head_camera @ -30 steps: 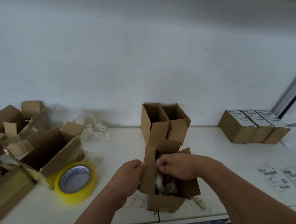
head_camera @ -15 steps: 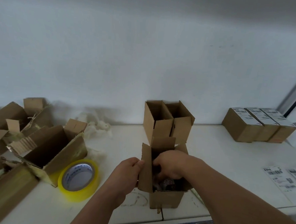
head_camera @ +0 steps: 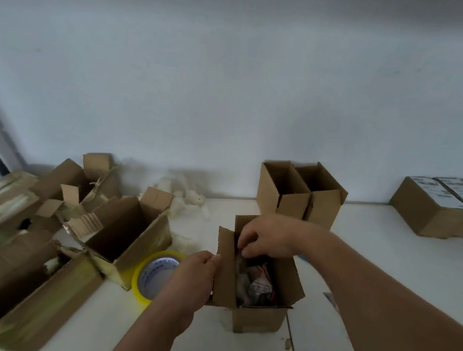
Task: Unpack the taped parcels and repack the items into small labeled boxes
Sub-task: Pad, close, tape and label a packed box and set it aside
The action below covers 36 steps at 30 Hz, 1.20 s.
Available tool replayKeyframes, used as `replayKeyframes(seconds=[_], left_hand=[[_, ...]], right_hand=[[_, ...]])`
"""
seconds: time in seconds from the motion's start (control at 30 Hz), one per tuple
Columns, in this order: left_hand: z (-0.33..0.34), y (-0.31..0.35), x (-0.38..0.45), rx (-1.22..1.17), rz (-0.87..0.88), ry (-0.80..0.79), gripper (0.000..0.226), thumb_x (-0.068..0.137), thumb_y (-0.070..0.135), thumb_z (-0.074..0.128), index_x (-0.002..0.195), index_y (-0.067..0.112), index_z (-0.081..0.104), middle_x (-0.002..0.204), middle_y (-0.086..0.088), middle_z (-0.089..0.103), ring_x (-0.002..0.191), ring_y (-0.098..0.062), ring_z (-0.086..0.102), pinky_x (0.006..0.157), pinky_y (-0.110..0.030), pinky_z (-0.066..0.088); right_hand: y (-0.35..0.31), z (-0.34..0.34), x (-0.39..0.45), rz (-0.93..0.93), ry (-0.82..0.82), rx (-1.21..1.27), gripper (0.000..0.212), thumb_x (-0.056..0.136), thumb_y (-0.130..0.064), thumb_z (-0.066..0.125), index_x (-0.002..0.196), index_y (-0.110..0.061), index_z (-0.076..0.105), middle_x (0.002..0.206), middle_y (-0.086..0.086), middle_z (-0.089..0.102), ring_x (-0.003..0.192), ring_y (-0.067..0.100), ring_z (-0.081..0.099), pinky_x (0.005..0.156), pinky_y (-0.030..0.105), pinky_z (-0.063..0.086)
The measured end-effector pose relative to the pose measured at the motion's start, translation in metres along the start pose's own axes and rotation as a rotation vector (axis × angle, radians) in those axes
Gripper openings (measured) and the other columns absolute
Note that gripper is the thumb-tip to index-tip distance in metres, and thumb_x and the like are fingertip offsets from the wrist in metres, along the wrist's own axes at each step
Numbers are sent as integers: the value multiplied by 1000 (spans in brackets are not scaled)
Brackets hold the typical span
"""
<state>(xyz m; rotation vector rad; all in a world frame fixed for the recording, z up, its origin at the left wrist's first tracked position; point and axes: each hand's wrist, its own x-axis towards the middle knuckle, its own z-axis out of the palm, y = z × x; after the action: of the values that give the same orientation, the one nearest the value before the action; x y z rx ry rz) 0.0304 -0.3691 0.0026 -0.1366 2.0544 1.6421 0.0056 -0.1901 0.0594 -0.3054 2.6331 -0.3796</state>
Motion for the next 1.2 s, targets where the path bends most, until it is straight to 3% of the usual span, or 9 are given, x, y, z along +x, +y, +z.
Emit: replayKeyframes(seconds=[0.13, 0.27, 0.37, 0.47, 0.63, 0.8, 1.0, 1.07, 1.2], left_hand=[[-17, 3, 5, 19, -17, -54, 44, 102, 43, 44, 97, 6, 69, 92, -12, 73, 89, -30, 71, 77, -41, 61], [-32, 5, 28, 329, 175, 172, 37, 100, 51, 42, 103, 23, 67, 98, 7, 68, 94, -13, 62, 89, -38, 52], [-46, 9, 41, 400, 242, 320, 26, 104, 37, 42, 118, 24, 61, 99, 12, 60, 89, -5, 54, 79, -29, 44], [-62, 8, 49, 372, 214, 426, 29, 103, 31, 44, 126, 21, 58, 109, 5, 62, 96, -11, 56, 82, -30, 45], [-77, 7, 57, 198, 149, 432, 31, 99, 31, 49, 128, 24, 59, 120, -1, 65, 108, -19, 60, 97, -46, 50], [-79, 9, 58, 159, 140, 413, 33, 100, 33, 52, 130, 23, 58, 119, 1, 64, 110, -17, 58, 96, -39, 48], [-80, 6, 59, 137, 144, 394, 34, 99, 36, 52, 130, 23, 58, 117, 1, 64, 107, -16, 59, 88, -33, 48], [-80, 6, 60, 131, 148, 399, 35, 99, 38, 52, 130, 23, 58, 117, 1, 64, 107, -16, 59, 87, -31, 46], [-79, 5, 58, 142, 151, 398, 34, 100, 38, 52, 130, 23, 58, 115, 2, 64, 104, -14, 58, 81, -29, 43]], right_hand=[[-12, -27, 29, 26, 136, 243, 21, 96, -32, 57, 110, -19, 67, 95, -9, 67, 83, 6, 68, 80, 26, 53], [-25, -33, 79, 70, 233, 291, 21, 97, -28, 56, 102, -12, 68, 92, 0, 70, 70, 9, 65, 61, 20, 52], [-35, -28, 116, 86, 199, 111, 25, 97, -28, 56, 104, -10, 70, 96, 2, 72, 73, 14, 63, 70, 28, 49], [-45, -20, 136, 45, 56, -19, 33, 94, -38, 61, 120, -18, 66, 104, -1, 69, 81, 12, 64, 74, 28, 46], [-58, -2, 161, 4, -170, -166, 64, 83, -46, 73, 140, -31, 49, 140, -2, 52, 124, 23, 51, 92, 33, 40], [-63, 12, 178, 27, -230, -220, 88, 76, -50, 78, 149, -33, 32, 144, 1, 49, 122, 26, 53, 93, 35, 42], [-57, 14, 174, 53, -226, -120, 60, 83, -40, 75, 137, -31, 49, 106, 1, 61, 76, 16, 60, 80, 30, 51], [-55, 17, 174, 44, -214, -154, 45, 83, -37, 74, 124, -28, 55, 94, 0, 58, 71, 14, 55, 74, 29, 48], [-53, 28, 179, 20, -186, -254, 39, 81, -36, 73, 111, -20, 54, 100, 5, 60, 76, 18, 54, 76, 34, 49]])
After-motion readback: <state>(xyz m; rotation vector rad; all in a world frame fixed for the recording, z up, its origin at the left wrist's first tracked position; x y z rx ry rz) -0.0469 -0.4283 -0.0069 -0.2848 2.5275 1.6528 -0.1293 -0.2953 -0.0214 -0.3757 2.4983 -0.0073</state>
